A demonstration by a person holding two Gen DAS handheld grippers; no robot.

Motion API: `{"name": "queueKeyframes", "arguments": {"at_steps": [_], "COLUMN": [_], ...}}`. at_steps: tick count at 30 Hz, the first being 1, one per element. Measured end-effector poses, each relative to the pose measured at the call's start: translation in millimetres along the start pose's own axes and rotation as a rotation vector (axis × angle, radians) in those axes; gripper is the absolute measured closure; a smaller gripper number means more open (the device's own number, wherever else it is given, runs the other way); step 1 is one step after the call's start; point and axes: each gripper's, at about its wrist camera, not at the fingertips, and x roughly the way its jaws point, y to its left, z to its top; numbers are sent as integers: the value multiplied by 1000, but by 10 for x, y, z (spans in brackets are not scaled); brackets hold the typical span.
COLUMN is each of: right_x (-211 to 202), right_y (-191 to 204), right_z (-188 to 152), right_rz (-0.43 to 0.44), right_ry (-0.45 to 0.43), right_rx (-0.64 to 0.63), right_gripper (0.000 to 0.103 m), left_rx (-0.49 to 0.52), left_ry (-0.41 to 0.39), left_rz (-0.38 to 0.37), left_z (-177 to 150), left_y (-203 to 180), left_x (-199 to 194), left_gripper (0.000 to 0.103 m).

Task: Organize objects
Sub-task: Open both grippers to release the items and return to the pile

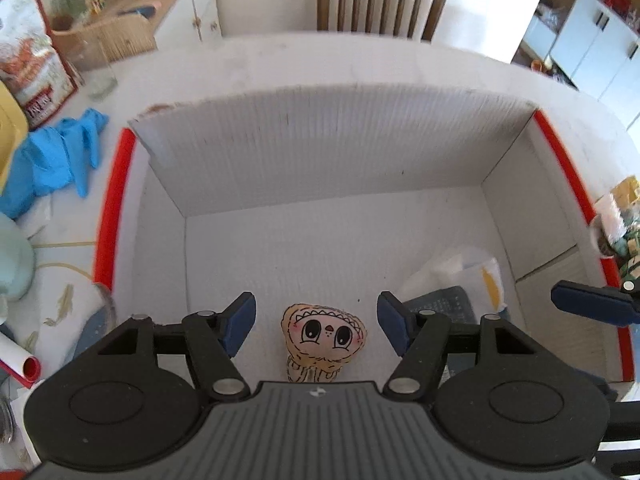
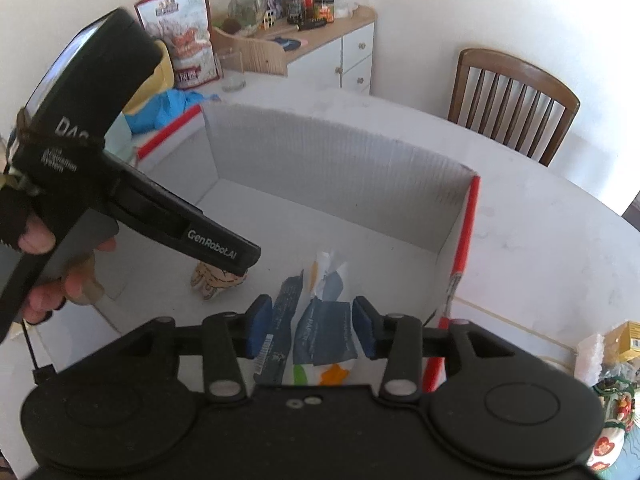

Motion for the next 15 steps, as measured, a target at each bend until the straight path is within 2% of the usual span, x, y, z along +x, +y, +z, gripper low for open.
{"name": "queueKeyframes", "arguments": {"at_steps": [9, 15], "right_x": [-404, -700], "right_y": [-184, -341], "right_z": [-100, -215], "right_rz": [44, 82], "right_ry": [-78, -127], "right_rx": [31, 44], "right_gripper": [55, 52], "left_rx": [6, -4], "left_ry": [-170, -257], "left_rz": [26, 24], "left_z": [-114, -247], "left_y": [-243, -565], "left_x": [-476, -851], "left_gripper": [36, 36]}}
